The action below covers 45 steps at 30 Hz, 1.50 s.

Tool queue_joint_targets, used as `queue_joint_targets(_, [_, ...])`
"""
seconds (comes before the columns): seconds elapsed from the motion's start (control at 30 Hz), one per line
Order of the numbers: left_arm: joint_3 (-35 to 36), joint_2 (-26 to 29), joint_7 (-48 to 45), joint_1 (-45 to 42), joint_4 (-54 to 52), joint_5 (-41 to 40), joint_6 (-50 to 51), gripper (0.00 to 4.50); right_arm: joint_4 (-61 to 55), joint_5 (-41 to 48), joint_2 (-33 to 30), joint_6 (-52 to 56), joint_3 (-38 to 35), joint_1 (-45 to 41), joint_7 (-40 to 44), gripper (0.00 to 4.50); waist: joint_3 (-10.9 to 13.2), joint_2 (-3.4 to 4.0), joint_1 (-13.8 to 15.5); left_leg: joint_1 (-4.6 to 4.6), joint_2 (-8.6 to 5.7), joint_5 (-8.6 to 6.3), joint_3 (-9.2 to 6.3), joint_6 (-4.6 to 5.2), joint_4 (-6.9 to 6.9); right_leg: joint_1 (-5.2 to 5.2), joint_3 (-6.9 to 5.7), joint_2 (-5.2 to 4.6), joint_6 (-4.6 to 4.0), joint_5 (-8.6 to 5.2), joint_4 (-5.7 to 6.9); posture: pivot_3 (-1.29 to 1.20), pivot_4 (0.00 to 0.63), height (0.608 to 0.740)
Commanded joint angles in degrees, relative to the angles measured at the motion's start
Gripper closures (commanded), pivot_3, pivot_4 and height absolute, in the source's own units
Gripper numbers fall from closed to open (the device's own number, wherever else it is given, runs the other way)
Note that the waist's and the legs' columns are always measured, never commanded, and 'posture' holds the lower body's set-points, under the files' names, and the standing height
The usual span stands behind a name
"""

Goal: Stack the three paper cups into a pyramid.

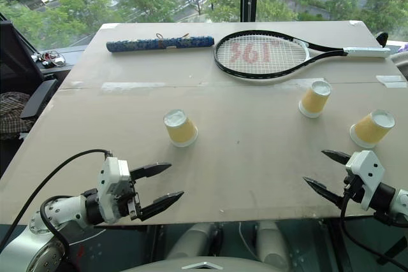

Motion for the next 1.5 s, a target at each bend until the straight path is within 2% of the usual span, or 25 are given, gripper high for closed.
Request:
queue_joint_targets(0.03, [0.21, -0.45, -1.61, -0.8, 0.54, -0.84, -2.13, 0.0, -2.21, -0.28, 1.35, -0.82, -0.47, -0.48, -2.3, 0.13, 0.0, 0.0, 0.0, 0.0, 0.0, 0.0, 0.0, 0.0, 0.0, 0.0, 0.0, 0.0, 0.0, 0.0, 0.0, 0.0, 0.15, 0.74])
queue_joint_targets(0.17, [1.58, -2.02, -3.51, -1.61, 3.35, -1.89, -4.65, 0.0, -6.19, -1.72, 5.09, 0.35, 1.96, -2.49, -8.64, 0.13, 0.02, 0.1, -0.07, -0.01, 0.01, 0.0, -0.07, -0.02, -0.01, -0.02, -0.01, 0.01, 0.0, 0.0, 0.0, 0.0, 0.15, 0.74])
queue_joint_targets(0.43, [4.47, -4.97, 1.02, -2.93, 5.92, -1.31, -5.31, 0.0, -15.2, 2.86, 3.86, 5.22, 9.38, -8.75, -7.18, 0.13, 0.03, 0.11, -0.09, -0.06, 0.0, 0.07, -0.08, -0.18, 0.0, -0.05, -0.07, 0.01, 0.01, 0.0, -0.03, 0.0, 0.15, 0.74])
queue_joint_targets(0.53, [5.25, -5.08, 1.93, -3.18, 5.98, -1.34, -5.49, 0.0, -14.06, 2.41, 4.22, 6.95, 10.3, -11.44, -9.42, 0.13, 0.03, 0.07, -0.01, -0.08, 0.01, 0.07, -0.13, -0.18, 0.01, -0.05, -0.09, 0.01, 0.01, 0.0, -0.03, 0.0, 0.15, 0.74])
queue_joint_targets(0.63, [5.88, -4.87, 1.81, -2.96, 4.84, -2.56, -5.3, 0.0, -9.62, -0.18, 4.97, 5.93, 8.08, -12.01, -12.35, 0.13, 0.04, 0.05, 0.22, -0.12, -0.02, 0.07, -0.16, -0.18, 0.01, -0.05, -0.28, -0.01, 0.01, 0.0, -0.07, 0.0, 0.15, 0.74])
queue_joint_targets(0.7, [5.67, -4.27, 0.35, -2.35, 2.74, -3.92, -5.03, 0.0, -6.4, -0.22, 6.65, 4.8, 4.4, -12.41, -15.64, 0.13, 0.04, 0.05, 0.23, -0.13, -0.03, 0.06, -0.19, -0.17, 0.01, -0.06, -0.35, -0.03, 0.0, 0.0, -0.08, 0.0, 0.15, 0.74])
queue_joint_targets(0.87, [3.06, -1.04, -4.43, -1.46, -2.64, -6.52, -3.91, 0.0, 2.38, -6.86, 8.61, -2.74, -6.34, -13.29, -25.66, 0.13, 0.09, 0.17, 0.21, -0.2, -0.07, 0.04, -0.16, -0.19, -0.01, -0.15, -0.29, -0.04, 0.0, 0.0, -0.08, 0.0, 0.15, 0.74])
queue_joint_targets(0.97, [1.9, 0.48, -5.5, -2.93, -4.16, -8.24, -2.51, 0.0, 5.49, -10.88, 7.67, -3.36, -9.22, -14.02, -30.38, 0.13, 0.11, 0.31, -0.11, -0.16, -0.03, 0.04, -0.15, -0.2, -0.04, -0.15, -0.28, 0.0, 0.0, 0.0, -0.05, 0.0, 0.15, 0.74])
queue_joint_targets(1.07, [1.1, 1.64, -6.42, -5.29, -4.87, -10.02, -1.19, 0.0, 8.19, -13.34, 7.19, -1.03, -10.83, -15.02, -34.72, 0.13, 0.09, 0.4, -0.17, -0.13, 0.0, 0.05, -0.12, -0.22, -0.05, -0.15, -0.26, 0.05, -0.02, 0.0, -0.02, 0.0, 0.15, 0.74])
queue_joint_targets(1.27, [-0.38, 2.78, -5.85, -11.69, -6.36, -14.59, 2.18, 0.0, 8.64, -8.13, 8.44, 8.34, -11.46, -18.55, -36.81, 0.13, 0.12, 0.5, -0.25, -0.13, -0.01, 0.05, -0.06, -0.2, -0.03, -0.15, -0.18, 0.05, -0.02, 0.0, -0.02, 0.0, 0.15, 0.74])
queue_joint_targets(1.5, [-0.14, 2.98, -2.13, -10.56, -13.28, -16.91, 4.5, 0.0, 10.89, -5.52, 9.59, 17.17, -12.04, -24.38, -41.72, 0.13, 0.15, 0.56, -0.18, -0.15, -0.01, 0.05, -0.06, -0.19, -0.04, -0.18, -0.03, 0.05, -0.02, 0.0, -0.04, 0.0, 0.15, 0.74])
